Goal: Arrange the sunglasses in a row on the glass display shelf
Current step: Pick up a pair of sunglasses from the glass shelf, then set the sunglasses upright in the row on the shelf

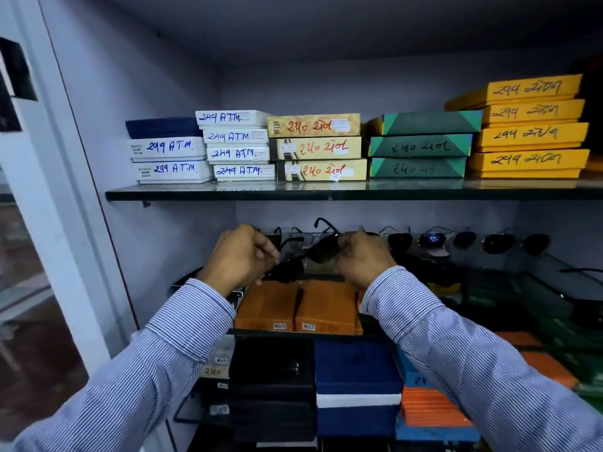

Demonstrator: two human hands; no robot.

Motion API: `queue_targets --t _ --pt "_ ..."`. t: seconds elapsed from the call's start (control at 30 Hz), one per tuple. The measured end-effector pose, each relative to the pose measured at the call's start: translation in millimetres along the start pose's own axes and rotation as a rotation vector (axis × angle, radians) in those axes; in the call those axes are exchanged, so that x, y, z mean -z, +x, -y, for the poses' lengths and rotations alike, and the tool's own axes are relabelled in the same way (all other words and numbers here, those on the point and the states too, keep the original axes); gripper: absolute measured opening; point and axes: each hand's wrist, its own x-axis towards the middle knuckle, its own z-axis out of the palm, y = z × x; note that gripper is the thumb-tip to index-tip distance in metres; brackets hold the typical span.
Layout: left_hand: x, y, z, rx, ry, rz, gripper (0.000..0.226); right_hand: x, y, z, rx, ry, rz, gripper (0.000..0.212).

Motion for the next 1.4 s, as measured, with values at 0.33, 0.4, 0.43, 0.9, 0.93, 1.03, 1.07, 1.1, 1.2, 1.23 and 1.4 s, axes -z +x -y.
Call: queue_targets --t 0.33,0.4,0.43,0.9,0.93,1.03,1.07,1.1,1.2,1.23,1.4 --pt "2.7 -3.7 -2.2 -0.063 0.052 -0.062 0.029 11.2 5.4 2.9 -0.121 0.328 0.016 0.032" --pt "3.8 -3.0 -1.4 -0.05 0.074 -0.093 0.026 10.0 4.1 5.1 -0.094 0.206 0.005 0.018" --pt "3.9 -1.8 0.1 -0.035 0.073 -0.095 0.024 8.2 4.3 4.8 -0.074 0.155 -0.007 0.017" --pt "-16.3 9.8 13.5 0.1 0.209 0.037 0.009 -15.9 3.4 6.7 -0.147 -0.046 0.143 0.031" --pt "-17.5 8.9 13.3 0.091 0.229 0.036 0.009 -16.7 3.1 6.6 -0.146 -0.05 0.146 0.03" --pt "-18.2 6.1 9.8 0.059 0.286 0.027 0.005 -17.5 1.0 3.4 -0.139 -0.043 0.14 0.029" --pt "-18.2 6.1 7.7 0.046 0.296 0.015 0.007 -15.5 -0.4 1.2 -0.133 -0.038 0.131 0.031" --pt "-18.2 5.8 3.8 0.019 0.3 -0.005 0.01 -11.8 -2.1 -2.5 -0.126 -0.041 0.118 0.032" --pt "-20.8 -0.6 -17.3 -0.099 0.263 -0.089 0.015 10.3 -8.4 -19.0 -0.079 -0.243 -0.014 0.026" --pt "-24.2 -4.2 -27.3 -0.143 0.234 -0.102 0.016 21.5 -9.0 -26.8 -0.06 -0.367 -0.091 0.024" --pt "-62.2 -7.0 -80.8 -0.306 0.111 -0.023 0.011 72.5 1.8 -66.1 -0.009 -0.712 -0.039 0.036"
